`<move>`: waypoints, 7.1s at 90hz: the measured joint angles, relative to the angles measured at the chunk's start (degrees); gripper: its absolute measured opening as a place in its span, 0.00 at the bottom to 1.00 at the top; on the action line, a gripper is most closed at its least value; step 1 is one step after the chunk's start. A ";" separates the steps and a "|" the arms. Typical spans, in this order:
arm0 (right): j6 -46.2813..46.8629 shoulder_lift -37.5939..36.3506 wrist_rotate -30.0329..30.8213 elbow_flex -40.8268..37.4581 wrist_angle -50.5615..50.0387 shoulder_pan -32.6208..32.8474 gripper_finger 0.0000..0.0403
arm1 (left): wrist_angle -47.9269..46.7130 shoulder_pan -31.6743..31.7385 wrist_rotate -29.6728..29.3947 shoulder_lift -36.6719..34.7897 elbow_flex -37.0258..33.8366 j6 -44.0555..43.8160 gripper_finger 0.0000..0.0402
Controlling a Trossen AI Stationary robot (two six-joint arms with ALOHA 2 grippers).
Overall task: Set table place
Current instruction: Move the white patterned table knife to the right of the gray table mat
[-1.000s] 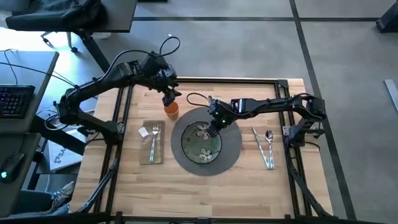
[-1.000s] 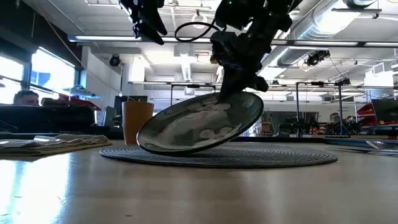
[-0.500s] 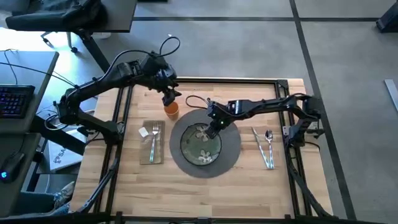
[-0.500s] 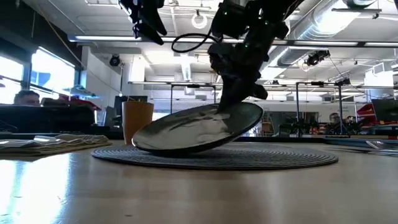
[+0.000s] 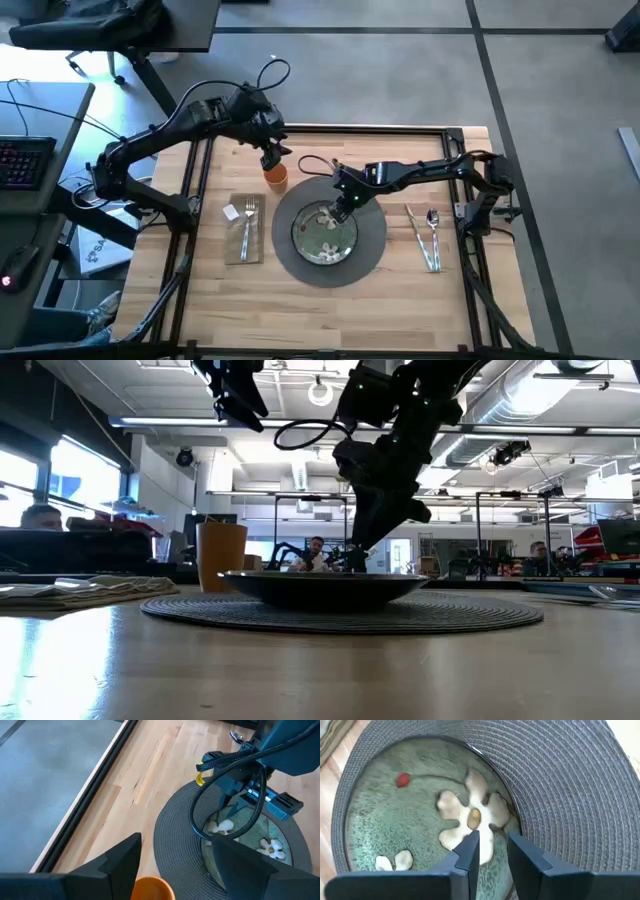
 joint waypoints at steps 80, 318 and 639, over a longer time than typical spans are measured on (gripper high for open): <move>-15.21 -9.72 8.25 23.42 -1.56 -8.57 0.19 | -0.04 -0.10 1.72 -3.87 -0.07 -0.32 0.55; 48.39 -51.10 -7.11 -32.40 -23.70 13.42 0.19 | 16.96 -12.92 -7.61 -17.18 -22.91 -15.04 0.55; 51.74 -39.76 -1.83 -29.49 -28.73 28.44 0.00 | 21.09 -12.52 -9.88 -17.18 -22.93 -10.93 0.55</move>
